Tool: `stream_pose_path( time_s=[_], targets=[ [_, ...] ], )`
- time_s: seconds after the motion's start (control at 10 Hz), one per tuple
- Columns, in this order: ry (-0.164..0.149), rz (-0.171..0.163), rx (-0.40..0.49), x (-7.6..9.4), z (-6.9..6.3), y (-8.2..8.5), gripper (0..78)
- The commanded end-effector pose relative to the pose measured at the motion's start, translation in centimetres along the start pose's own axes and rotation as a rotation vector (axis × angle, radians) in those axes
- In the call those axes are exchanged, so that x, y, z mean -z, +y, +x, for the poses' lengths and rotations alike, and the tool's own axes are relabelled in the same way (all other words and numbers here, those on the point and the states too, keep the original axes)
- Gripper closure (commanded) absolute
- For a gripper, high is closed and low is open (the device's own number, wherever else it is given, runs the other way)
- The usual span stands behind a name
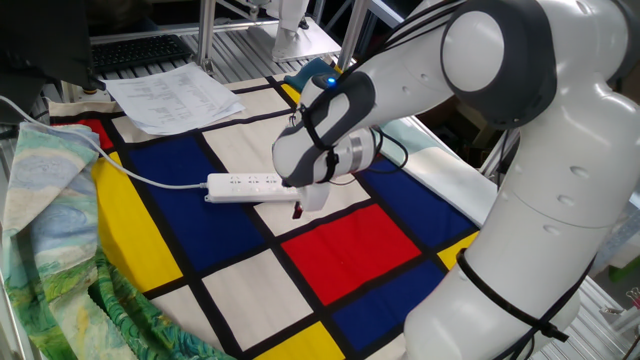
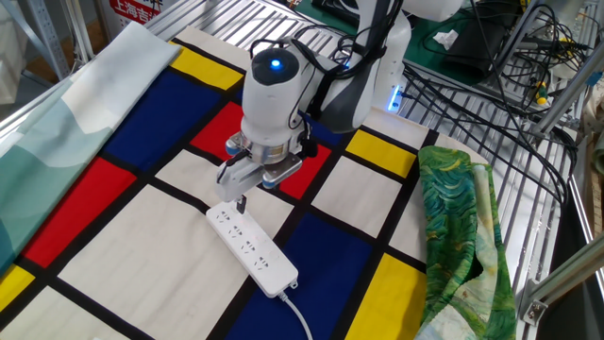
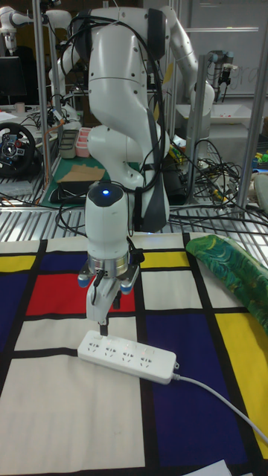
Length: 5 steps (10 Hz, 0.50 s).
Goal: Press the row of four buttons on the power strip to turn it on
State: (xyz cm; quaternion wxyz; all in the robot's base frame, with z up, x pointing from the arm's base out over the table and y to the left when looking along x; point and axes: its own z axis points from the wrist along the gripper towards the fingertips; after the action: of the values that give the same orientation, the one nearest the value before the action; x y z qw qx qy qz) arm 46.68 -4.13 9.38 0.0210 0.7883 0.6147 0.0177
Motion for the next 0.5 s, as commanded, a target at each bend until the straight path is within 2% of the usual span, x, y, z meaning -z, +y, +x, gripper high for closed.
stream_pose_path(
  time_s=[0.1, 0.3, 0.5],
  targets=[
    [-0.010, -0.003, -0.009, 0.1, 0.0, 0.1, 0.1],
    [-0.028, -0.007, 0.000, 0.0, -0.2, -0.1, 0.1],
    [-0.026, -0.006, 0.018, -0.1, -0.9, -0.9, 0.1]
  ],
)
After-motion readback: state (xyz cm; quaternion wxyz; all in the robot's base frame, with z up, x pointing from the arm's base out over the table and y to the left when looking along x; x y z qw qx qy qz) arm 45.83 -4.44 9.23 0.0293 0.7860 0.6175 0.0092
